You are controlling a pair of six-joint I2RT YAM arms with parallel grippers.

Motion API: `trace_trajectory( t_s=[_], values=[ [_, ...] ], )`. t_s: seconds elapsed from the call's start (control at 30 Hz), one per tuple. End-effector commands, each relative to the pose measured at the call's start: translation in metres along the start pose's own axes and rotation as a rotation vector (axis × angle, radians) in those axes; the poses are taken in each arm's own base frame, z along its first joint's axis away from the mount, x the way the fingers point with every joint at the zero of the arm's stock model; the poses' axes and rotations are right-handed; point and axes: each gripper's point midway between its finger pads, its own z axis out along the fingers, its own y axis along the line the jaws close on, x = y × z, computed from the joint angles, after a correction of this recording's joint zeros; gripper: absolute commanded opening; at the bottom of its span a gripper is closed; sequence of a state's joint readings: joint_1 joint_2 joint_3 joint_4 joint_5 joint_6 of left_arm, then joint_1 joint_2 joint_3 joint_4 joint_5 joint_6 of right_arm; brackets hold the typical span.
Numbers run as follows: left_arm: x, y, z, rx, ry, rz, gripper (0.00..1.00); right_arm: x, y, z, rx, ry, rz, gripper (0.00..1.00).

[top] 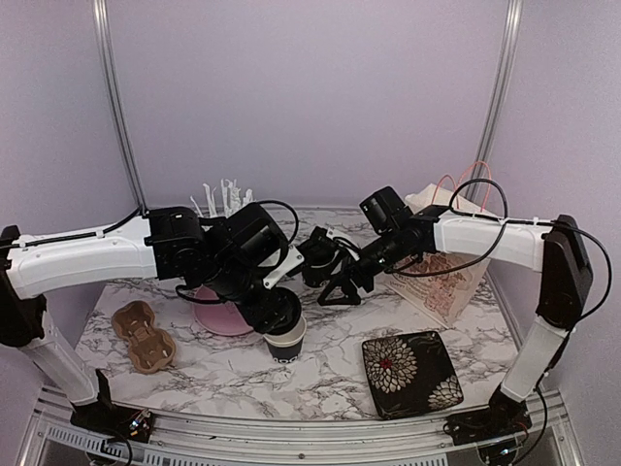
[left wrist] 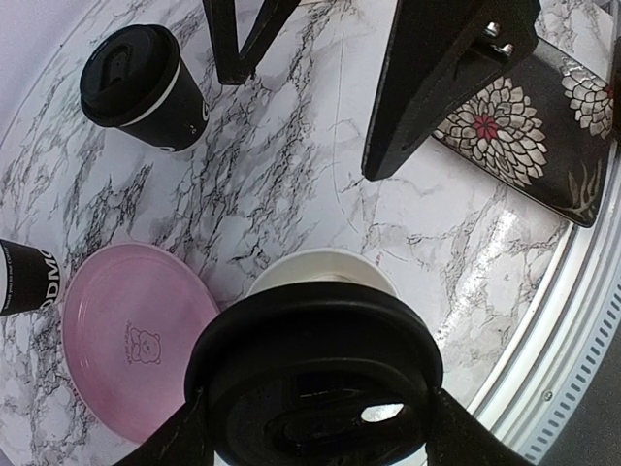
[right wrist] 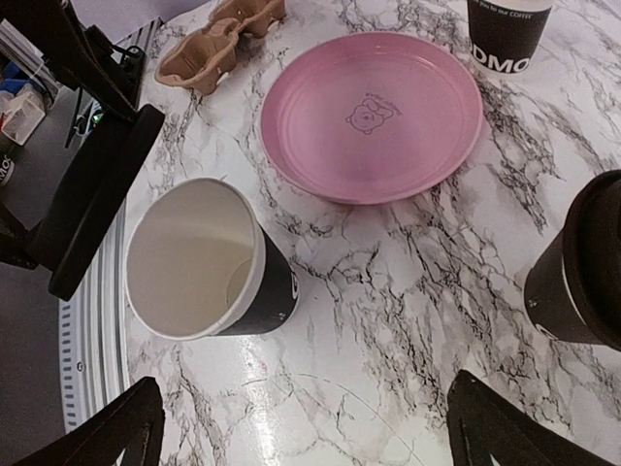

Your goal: Pack the takeout coffee

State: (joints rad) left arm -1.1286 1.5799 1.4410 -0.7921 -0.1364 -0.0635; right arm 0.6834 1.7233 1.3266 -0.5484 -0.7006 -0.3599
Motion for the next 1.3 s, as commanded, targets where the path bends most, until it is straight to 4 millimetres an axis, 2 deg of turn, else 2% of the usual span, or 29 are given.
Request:
trace_trajectory(
  t_s=[0.0, 0.73, 1.27],
  values=[
    [0.002, 0.006, 0.006, 0.021, 0.049, -0.012, 0.72, 0.000, -0.015, 0.001, 0.059, 0.033, 0.003, 0.99],
    [0.011, 0.006, 0.038, 0.085, 0.132, -0.036, 0.71, 0.007, -0.023, 0.009, 0.067, 0.060, 0.023, 0.99],
    [0.006, 0.003, 0.053, 0.112, 0.136, -0.042, 0.72, 0.016, -0.021, 0.016, 0.035, 0.079, 0.062, 0.99]
  ],
)
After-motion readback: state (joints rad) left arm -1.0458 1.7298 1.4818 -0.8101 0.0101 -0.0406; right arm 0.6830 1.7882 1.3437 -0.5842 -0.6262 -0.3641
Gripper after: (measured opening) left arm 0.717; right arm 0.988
